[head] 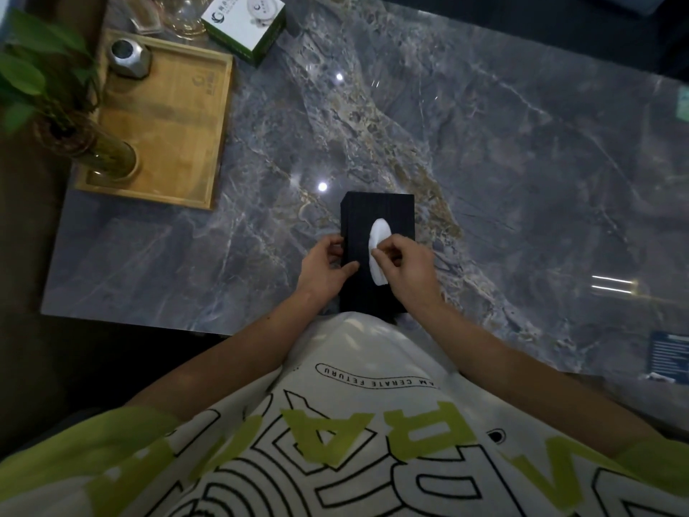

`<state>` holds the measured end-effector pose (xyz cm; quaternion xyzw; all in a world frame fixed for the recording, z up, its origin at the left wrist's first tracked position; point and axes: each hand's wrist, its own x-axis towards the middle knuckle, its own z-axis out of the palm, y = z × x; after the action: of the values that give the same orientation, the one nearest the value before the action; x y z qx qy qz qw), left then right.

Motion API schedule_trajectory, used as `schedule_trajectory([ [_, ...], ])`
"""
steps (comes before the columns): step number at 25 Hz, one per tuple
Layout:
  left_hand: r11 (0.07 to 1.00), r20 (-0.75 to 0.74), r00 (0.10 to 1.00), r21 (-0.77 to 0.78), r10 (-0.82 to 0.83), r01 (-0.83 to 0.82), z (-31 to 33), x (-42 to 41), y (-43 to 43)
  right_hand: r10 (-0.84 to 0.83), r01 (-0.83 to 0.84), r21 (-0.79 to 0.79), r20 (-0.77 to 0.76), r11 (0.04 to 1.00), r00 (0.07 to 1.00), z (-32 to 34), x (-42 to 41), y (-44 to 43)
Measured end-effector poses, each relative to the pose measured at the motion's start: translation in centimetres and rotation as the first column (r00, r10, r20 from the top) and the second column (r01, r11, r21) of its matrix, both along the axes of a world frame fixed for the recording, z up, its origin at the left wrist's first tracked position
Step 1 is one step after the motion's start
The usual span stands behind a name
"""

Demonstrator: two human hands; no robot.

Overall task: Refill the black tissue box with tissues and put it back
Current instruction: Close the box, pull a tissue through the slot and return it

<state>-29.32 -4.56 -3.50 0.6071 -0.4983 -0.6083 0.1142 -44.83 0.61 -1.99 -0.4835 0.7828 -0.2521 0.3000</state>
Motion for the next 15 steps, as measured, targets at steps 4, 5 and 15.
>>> schedule_trajectory([
  [4,0.985,-0.061,0.988,0.114,0.14,-0.133,-0.2,0.1,-0.1,0.006,-0.005,-0.017,0.091,1.0,0.996,0.5,0.3,0.0],
  [5,0.977,-0.073,0.981,0.137,0.178,-0.167,-0.2,0.1,-0.1,0.047,-0.044,-0.042,0.065,0.998,0.997,0.6,0.3,0.2],
  [15,0.911,-0.174,0.915,0.273,0.364,-0.31,0.3,-0.2,-0.2,0.108,-0.09,-0.146,0.117,0.985,0.987,1.1,1.3,0.3],
])
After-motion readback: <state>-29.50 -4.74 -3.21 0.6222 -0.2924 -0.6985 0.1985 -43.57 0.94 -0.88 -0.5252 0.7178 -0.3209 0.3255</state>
